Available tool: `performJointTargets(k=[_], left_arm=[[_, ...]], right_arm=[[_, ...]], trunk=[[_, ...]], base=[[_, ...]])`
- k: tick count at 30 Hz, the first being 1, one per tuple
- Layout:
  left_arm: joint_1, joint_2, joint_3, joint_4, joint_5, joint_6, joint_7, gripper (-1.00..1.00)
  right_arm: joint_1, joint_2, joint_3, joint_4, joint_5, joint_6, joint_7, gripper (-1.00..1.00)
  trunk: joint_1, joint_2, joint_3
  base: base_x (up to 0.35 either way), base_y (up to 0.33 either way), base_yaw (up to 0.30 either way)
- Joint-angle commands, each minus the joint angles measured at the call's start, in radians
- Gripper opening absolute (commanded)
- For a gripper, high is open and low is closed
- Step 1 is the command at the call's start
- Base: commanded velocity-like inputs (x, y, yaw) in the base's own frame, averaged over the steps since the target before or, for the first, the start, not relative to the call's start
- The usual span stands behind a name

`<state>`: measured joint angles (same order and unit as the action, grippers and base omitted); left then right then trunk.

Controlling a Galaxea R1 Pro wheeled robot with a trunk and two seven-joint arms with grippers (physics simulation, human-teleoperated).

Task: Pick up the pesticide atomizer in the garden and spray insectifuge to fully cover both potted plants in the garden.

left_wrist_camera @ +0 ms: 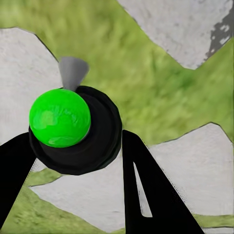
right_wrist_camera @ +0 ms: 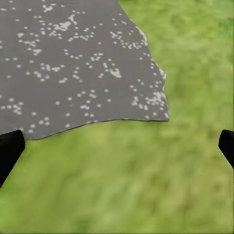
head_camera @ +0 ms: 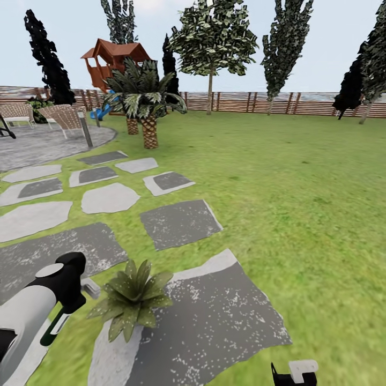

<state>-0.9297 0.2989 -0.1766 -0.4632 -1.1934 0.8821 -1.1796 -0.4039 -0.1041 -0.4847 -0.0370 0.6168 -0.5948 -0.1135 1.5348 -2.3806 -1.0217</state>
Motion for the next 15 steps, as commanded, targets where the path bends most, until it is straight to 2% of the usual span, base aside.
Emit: performJointTargets(k=[1,4,6,7,8,11,15], left_arm=[[0.000,0.000,-0.004,-0.002,-0.005,0.006,-0.009,-1.00],[0.000,-0.002,-0.003,-0.003,-0.002,0.006,-0.010,-1.00],[0.000,-0.001,0.019,-0.003,0.012,0.006,-0.011,-1.00],[0.000,-0.001,0.077,-0.004,0.025,0.005,-0.009,-1.00],[0.000,-0.001,0.097,-0.004,0.028,0.002,-0.008,-1.00],[0.001,-0.001,0.113,0.005,0.031,-0.003,-0.008,-1.00],[0.025,0.000,0.115,0.010,0.030,-0.009,-0.011,-1.00]], right_arm=[[-0.001,0.000,-0.004,0.002,0.011,-0.003,-0.008,1.00],[-0.001,0.000,-0.004,0.002,0.011,-0.003,-0.008,1.00],[-0.001,0.000,-0.004,0.002,0.011,-0.003,-0.008,1.00],[-0.001,0.000,-0.004,0.002,0.011,-0.003,-0.008,1.00],[-0.001,0.000,-0.004,0.002,0.011,-0.003,-0.008,1.00],[-0.001,0.000,-0.004,0.002,0.011,-0.003,-0.008,1.00],[-0.001,0.000,-0.004,0.002,0.011,-0.003,-0.008,1.00]], trunk=[[0.000,0.000,-0.001],[0.000,0.000,-0.001],[0.000,0.000,-0.001],[0.000,0.000,-0.001],[0.000,0.000,-0.001],[0.000,0.000,-0.001],[0.000,0.000,-0.001]], base=[[0.087,0.208,0.000],[0.022,0.052,0.000],[-0.011,0.012,0.000],[-0.246,0.002,0.000],[-0.290,0.001,0.000],[-0.318,0.000,0.000],[-0.335,0.014,0.000]])
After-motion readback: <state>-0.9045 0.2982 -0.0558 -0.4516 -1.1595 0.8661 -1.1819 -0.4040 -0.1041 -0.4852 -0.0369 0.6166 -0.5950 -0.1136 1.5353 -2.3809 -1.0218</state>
